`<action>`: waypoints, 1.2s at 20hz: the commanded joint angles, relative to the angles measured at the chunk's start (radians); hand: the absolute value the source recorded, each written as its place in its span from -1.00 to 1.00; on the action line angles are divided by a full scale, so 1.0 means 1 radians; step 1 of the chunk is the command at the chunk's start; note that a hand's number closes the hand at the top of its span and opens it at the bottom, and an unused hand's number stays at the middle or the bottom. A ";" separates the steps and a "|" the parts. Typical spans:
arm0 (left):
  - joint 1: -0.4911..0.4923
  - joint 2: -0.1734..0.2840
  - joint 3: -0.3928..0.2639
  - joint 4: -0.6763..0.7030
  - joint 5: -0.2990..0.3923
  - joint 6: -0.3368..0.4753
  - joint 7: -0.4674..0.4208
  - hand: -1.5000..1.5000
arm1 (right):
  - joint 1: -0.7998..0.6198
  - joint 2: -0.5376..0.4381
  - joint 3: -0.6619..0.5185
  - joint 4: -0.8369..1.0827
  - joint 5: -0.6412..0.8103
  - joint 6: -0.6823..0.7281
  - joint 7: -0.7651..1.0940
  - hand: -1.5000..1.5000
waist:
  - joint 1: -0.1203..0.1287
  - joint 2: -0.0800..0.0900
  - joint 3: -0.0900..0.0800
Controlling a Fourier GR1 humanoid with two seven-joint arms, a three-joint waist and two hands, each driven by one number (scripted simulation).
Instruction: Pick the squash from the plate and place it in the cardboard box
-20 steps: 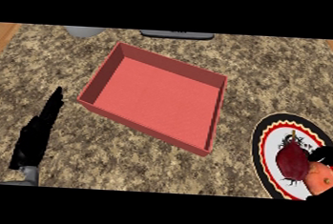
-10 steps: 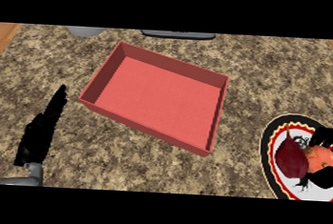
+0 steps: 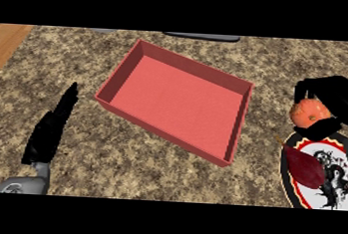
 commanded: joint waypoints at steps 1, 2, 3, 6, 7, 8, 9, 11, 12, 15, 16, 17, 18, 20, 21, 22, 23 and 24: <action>0.031 0.003 0.010 -0.006 0.006 -0.003 -0.023 0.00 | -0.196 0.010 0.007 0.250 0.020 -0.084 -0.155 1.00 | -0.013 -0.003 0.000; 0.006 -0.019 0.006 0.015 -0.011 0.025 -0.001 0.00 | -0.245 0.022 -0.001 0.220 -0.027 -0.007 -0.157 1.00 | -0.037 -0.009 -0.001; 0.057 -0.013 -0.002 -0.001 -0.001 0.005 -0.049 0.00 | -0.284 0.007 -0.048 0.254 -0.076 0.008 -0.199 1.00 | -0.024 -0.007 -0.001; 0.060 -0.007 0.019 -0.005 0.006 0.012 -0.030 0.00 | -0.273 0.040 -0.103 0.213 -0.218 0.068 -0.315 1.00 | -0.045 -0.014 -0.001; 0.021 -0.006 0.024 0.009 -0.009 0.029 -0.011 0.00 | -0.299 0.102 -0.105 0.213 -0.247 0.071 -0.297 1.00 | -0.048 -0.013 -0.001; 0.005 0.010 0.030 -0.009 0.013 -0.001 0.018 0.00 | -0.341 0.075 -0.137 0.233 -0.302 0.142 -0.333 1.00 | -0.046 -0.013 -0.001; 0.027 0.014 0.031 -0.025 0.010 0.000 0.023 0.00 | -0.370 0.118 -0.128 0.220 -0.310 0.152 -0.297 1.00 | -0.047 -0.017 -0.001; 0.035 0.008 0.022 -0.048 0.000 0.006 0.050 0.00 | -0.407 0.121 -0.155 0.229 -0.366 0.210 -0.307 1.00 | -0.055 -0.018 -0.001; 0.085 -0.006 0.017 -0.021 -0.001 0.009 -0.027 0.00 | -0.422 0.145 -0.149 0.235 -0.368 0.205 -0.299 1.00 | -0.055 -0.017 -0.002; -0.007 -0.010 0.028 0.043 -0.010 0.019 0.004 0.00 | -0.517 0.171 -0.155 0.216 -0.418 0.286 -0.238 1.00 | -0.070 -0.017 -0.003; 0.052 -0.015 0.038 -0.056 0.010 0.024 0.044 0.00 | -0.459 0.217 -0.136 0.174 -0.412 0.252 -0.219 1.00 | -0.067 -0.020 -0.002; 0.046 0.019 0.065 -0.020 0.027 -0.009 0.004 0.00 | -0.474 0.227 -0.123 0.129 -0.423 0.290 -0.173 1.00 | -0.072 -0.021 -0.002; 0.041 -0.001 0.043 -0.013 -0.008 0.018 0.009 0.00 | -0.477 0.232 -0.131 0.115 -0.438 0.296 -0.157 1.00 | -0.073 -0.020 -0.002; 0.126 -0.021 0.026 -0.051 -0.012 0.019 -0.037 0.00 | -0.485 0.263 -0.124 0.130 -0.430 0.265 -0.131 1.00 | -0.068 -0.019 -0.002; 0.088 -0.026 0.014 -0.070 -0.015 0.015 0.028 0.00 | -0.502 0.269 -0.121 0.064 -0.449 0.308 -0.051 1.00 | -0.073 -0.021 -0.002; 0.018 0.010 0.054 -0.029 0.005 -0.005 0.059 0.00 | -0.558 0.324 -0.096 0.108 -0.415 0.256 -0.004 1.00 | -0.071 -0.019 -0.002; 0.044 -0.003 0.050 -0.014 -0.004 0.009 0.008 0.00 | -0.614 0.310 -0.099 0.156 -0.418 0.279 -0.003 1.00 | -0.066 -0.017 -0.002; 0.041 0.000 0.057 0.028 0.007 -0.005 -0.038 0.00 | -0.568 0.356 -0.079 0.036 -0.432 0.295 0.090 1.00 | -0.077 -0.021 -0.003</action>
